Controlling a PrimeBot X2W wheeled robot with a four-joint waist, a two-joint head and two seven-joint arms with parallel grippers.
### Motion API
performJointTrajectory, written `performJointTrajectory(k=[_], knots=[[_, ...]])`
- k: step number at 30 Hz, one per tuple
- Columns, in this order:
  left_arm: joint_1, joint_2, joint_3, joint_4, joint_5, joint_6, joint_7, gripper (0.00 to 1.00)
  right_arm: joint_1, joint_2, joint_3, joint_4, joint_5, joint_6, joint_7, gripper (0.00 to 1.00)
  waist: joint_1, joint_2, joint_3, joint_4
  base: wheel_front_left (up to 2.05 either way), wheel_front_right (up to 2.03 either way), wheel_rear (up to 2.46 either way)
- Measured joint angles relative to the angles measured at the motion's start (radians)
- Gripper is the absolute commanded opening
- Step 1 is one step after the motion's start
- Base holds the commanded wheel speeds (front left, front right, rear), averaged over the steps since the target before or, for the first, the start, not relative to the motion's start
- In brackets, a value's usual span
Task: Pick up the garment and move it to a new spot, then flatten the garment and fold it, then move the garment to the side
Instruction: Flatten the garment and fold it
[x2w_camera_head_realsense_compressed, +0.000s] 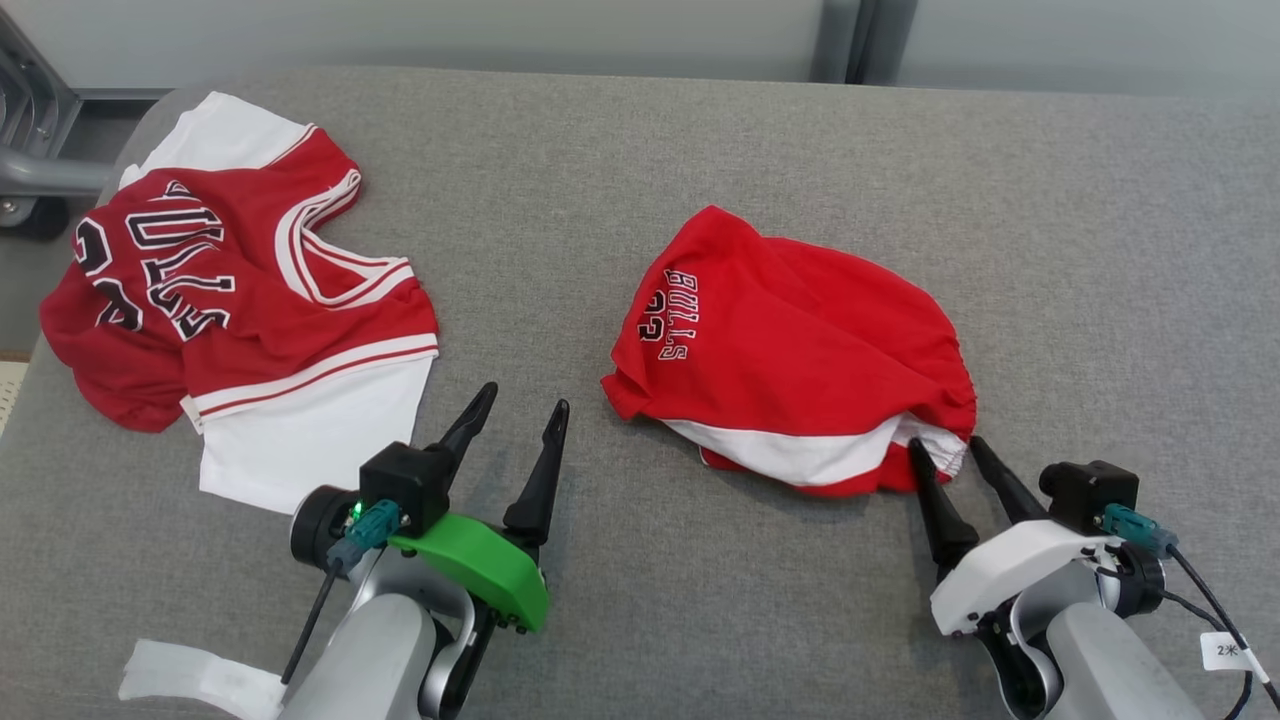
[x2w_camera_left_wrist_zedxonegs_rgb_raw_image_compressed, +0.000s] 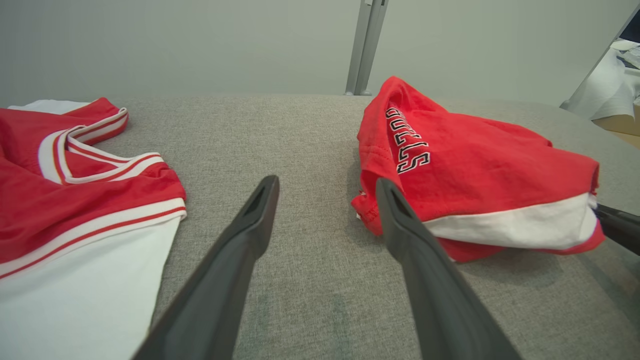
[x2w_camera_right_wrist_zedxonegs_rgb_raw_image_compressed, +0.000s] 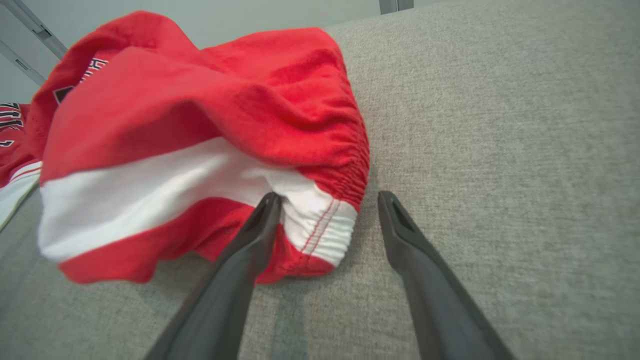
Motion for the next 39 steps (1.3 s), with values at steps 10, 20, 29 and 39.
performJointTrajectory(k=[10, 20, 29, 39], knots=[[0.022, 0.005, 0.002, -0.029, 0.005, 0.009, -0.003, 1.0, -0.017, 0.0, 0.03, 0.041, 0.009, 0.003, 0.0, 0.35, 0.0, 0.0, 0.01, -0.004, 0.0, 0.0, 0.0], [0.05, 0.018, 0.014, -0.049, 0.003, 0.017, -0.003, 1.0, -0.039, -0.009, 0.052, -0.035, 0.019, 0.003, 0.0, 0.0, 0.0, 0.0, 0.005, -0.036, 0.0, 0.0, 0.0], [0.08, 0.012, -0.016, -0.026, -0.023, -0.005, -0.002, 1.0, -0.042, -0.091, -0.021, -0.102, 0.058, 0.003, 0.0, 0.0, 0.0, 0.0, -0.011, -0.086, 0.0, 0.0, 0.0], [0.075, -0.002, -0.144, 0.012, -0.019, -0.064, 0.031, 1.0, -0.038, -0.131, -0.064, -0.105, 0.093, 0.003, 0.0, 0.0, 0.0, 0.0, -0.019, -0.149, 0.0, 0.0, 0.0]])
